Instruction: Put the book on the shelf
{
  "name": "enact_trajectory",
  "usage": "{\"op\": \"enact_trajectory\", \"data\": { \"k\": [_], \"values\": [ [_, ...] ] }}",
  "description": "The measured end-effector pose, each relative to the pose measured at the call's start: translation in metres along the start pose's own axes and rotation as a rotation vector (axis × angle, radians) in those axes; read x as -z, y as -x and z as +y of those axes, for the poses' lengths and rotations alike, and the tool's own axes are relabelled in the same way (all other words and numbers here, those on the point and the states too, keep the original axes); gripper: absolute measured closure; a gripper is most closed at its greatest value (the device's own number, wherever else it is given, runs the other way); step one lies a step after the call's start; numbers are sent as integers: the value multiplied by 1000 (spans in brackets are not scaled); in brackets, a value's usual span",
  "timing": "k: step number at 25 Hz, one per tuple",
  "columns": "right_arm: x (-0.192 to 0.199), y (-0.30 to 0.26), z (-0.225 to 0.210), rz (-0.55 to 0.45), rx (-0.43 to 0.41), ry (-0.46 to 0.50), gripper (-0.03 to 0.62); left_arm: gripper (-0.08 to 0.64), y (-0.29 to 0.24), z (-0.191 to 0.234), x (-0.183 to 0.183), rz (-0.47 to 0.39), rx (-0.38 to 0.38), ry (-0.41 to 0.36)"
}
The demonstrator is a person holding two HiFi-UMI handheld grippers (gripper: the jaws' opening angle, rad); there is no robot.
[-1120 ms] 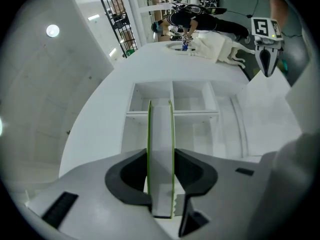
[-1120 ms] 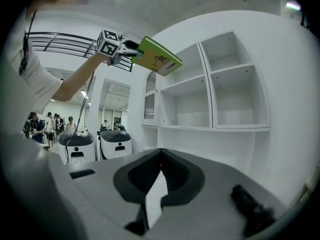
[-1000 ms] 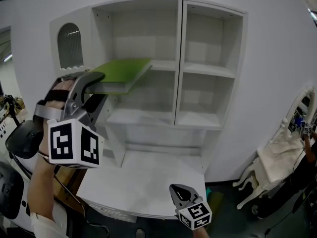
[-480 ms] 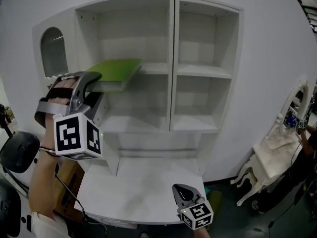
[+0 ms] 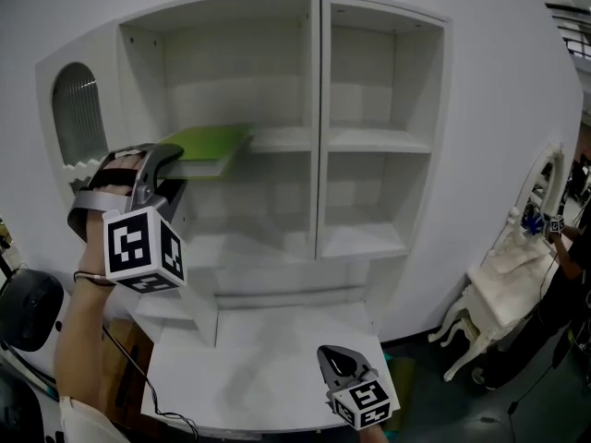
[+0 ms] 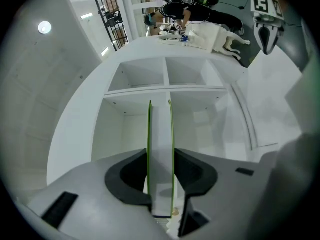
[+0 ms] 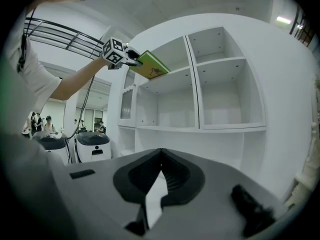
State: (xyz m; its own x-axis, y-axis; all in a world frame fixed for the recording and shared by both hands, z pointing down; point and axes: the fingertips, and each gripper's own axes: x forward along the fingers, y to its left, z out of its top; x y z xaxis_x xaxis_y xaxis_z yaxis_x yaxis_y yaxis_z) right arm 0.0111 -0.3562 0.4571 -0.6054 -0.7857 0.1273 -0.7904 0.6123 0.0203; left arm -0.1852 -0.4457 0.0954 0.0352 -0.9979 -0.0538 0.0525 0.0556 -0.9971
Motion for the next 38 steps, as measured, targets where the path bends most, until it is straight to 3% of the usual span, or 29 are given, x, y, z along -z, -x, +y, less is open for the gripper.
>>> {"op": "enact_trajectory", "data": {
  "k": [14,23,38],
  "values": [
    [3,-29,-11,26,86,-15,580,410,-67,-10,21,-27,8,0],
    [7,-38,-12,33,127,-27,580,410,-103,-19,29,-40,57,8],
    [10,-50,-10,43,169,-38,580,408,-126,-22,36,-63,123,11]
  ]
}}
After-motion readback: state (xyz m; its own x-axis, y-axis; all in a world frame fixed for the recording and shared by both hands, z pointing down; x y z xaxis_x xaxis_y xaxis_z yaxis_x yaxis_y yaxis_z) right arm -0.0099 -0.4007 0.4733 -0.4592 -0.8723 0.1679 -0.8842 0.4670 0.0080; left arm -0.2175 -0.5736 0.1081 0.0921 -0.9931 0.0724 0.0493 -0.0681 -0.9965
